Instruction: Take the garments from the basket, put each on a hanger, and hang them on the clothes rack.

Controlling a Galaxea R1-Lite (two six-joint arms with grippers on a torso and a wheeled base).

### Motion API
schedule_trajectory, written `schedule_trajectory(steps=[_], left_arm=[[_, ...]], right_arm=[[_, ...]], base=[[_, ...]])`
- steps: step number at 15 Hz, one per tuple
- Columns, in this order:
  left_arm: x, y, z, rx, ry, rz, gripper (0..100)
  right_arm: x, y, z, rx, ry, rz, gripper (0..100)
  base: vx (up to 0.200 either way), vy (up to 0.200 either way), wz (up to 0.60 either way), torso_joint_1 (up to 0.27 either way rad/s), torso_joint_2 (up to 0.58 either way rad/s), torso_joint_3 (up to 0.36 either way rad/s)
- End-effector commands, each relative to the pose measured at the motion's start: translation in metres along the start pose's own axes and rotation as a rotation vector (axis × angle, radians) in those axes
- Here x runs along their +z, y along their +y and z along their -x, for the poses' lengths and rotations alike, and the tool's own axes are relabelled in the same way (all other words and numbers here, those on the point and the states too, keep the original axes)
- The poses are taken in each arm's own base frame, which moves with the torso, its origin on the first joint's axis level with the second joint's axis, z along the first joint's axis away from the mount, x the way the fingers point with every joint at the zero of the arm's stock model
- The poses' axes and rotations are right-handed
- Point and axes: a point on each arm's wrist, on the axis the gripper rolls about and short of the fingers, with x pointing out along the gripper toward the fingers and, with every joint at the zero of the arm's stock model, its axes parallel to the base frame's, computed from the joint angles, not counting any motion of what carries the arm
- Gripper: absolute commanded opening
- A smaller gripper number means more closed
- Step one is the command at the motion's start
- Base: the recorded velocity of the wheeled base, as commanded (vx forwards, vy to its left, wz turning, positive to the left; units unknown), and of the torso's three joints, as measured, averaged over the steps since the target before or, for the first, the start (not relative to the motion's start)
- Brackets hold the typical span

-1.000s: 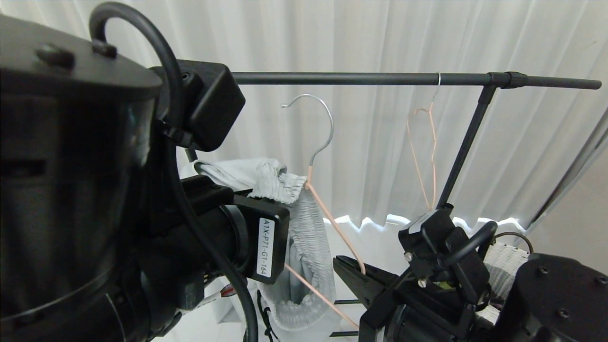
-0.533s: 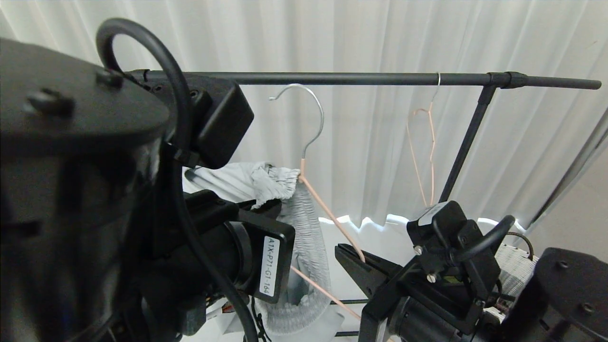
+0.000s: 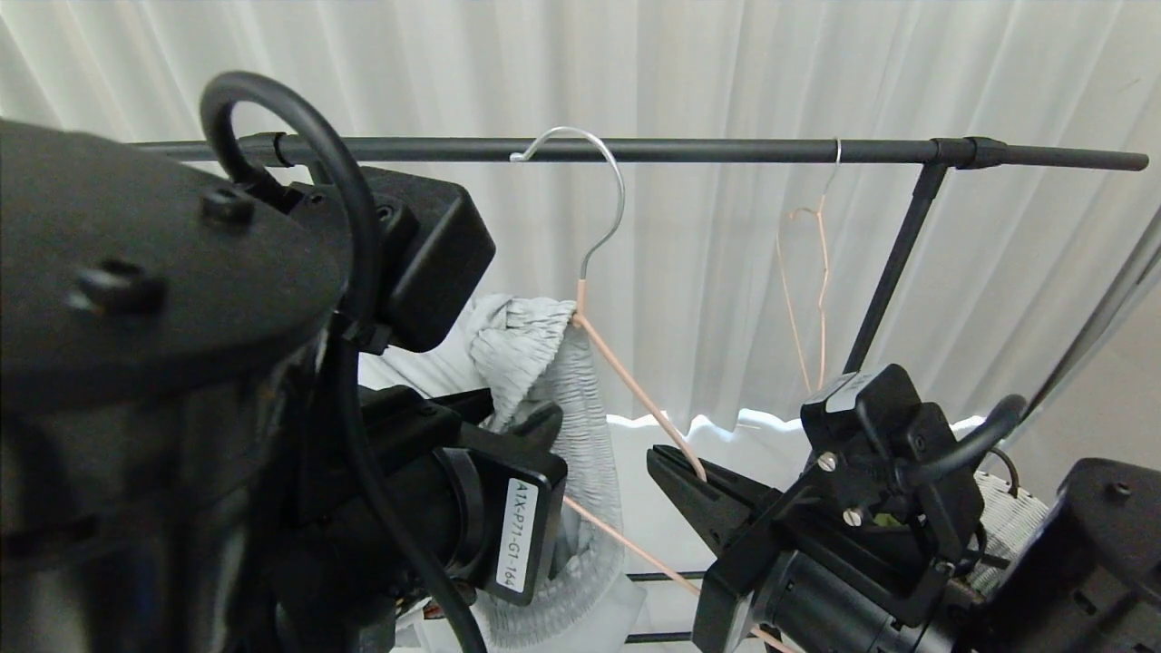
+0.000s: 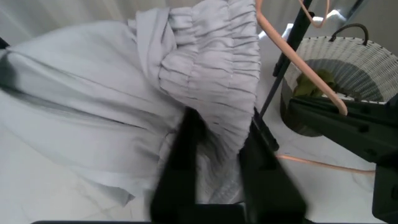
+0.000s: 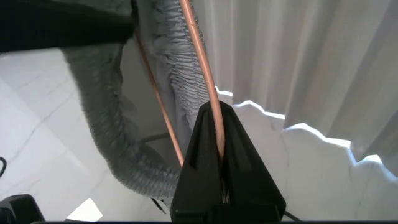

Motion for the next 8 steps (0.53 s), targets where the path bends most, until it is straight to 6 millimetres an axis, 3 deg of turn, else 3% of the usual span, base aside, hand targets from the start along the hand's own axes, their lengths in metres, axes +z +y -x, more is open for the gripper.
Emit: schedule_trajectory(steps=[1,4,8], left_arm=[[0.0,0.0,0.0,-0.001,-0.001,0.0,100],[-0.004,0.008,0.007,-0.001,-0.004,0.002,100],[-0.01,0.022,0.038,-0.066,-0.052,-0.014,100]], right_arm=[[0.003,0.0,0.002,0.001,-0.011,-0.001,0],[0.003,-0.001,0.004,0.003,-0.035,0.029,0],[0.005,-0.012,0.022,-0.007,-0.037,0.035,0]], base=[[0.0,0.0,0.0,0.0,0.0,0.0],[0.0,0.0,0.0,0.0,0.0,0.0],[0.0,0.0,0.0,0.0,0.0,0.0]])
